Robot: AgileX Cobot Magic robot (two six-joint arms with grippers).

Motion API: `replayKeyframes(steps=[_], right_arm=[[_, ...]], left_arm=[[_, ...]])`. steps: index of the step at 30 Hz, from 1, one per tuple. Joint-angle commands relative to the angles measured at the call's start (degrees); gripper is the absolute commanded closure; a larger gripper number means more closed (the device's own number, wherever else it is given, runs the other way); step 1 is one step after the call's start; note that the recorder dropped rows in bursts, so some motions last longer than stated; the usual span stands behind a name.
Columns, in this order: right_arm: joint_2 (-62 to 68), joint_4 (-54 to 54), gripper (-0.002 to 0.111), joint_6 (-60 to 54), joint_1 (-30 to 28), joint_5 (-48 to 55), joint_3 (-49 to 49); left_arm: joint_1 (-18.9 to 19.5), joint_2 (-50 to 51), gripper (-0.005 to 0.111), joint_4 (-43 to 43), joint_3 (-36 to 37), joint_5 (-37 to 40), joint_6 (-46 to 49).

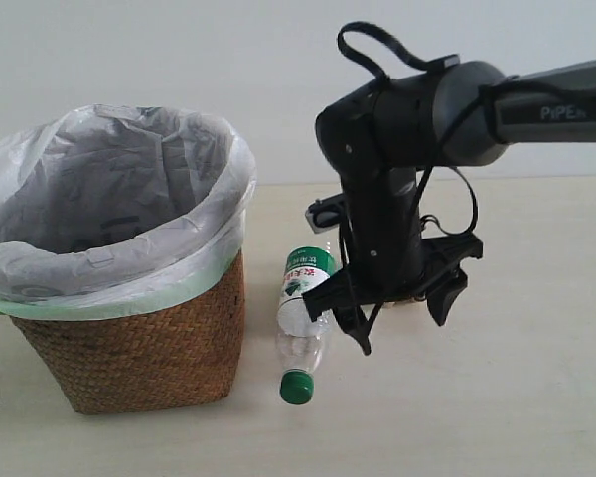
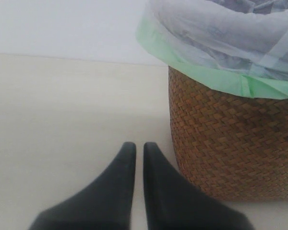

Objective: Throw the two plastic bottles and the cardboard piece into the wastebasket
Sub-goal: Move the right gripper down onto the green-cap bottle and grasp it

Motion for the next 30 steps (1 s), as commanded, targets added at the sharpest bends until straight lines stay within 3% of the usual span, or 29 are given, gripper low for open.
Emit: replayKeyframes(steps=[1, 5, 12, 17, 30], right_arm=[[-4.64, -1.63, 0.035, -1.96, 0.11, 0.25, 0.05], [-6.58, 3.3, 0.035, -5.86, 1.8, 0.25, 0.86], [-7.7, 10.65, 0.035, -9.32, 3.48, -16.68, 8.01], [-7.7, 11.79, 0.035, -6.21, 3.48, -29.74, 12.08], [-3.66, 9.72, 0.035, 3.51, 1.05, -40.69, 12.72]], left_arm=[[0.19, -0.14, 0.101, 0.11, 0.17, -0.15, -0.5], [0.19, -0.14, 0.101, 0.11, 0.17, -0.15, -0.5], [0.19, -0.14, 0.101, 0.11, 0.17, -0.15, -0.5], [0.19, -0.14, 0.101, 0.11, 0.17, -0.15, -0.5], [0.19, -0.14, 0.101, 0.11, 0.17, -0.15, -0.5]])
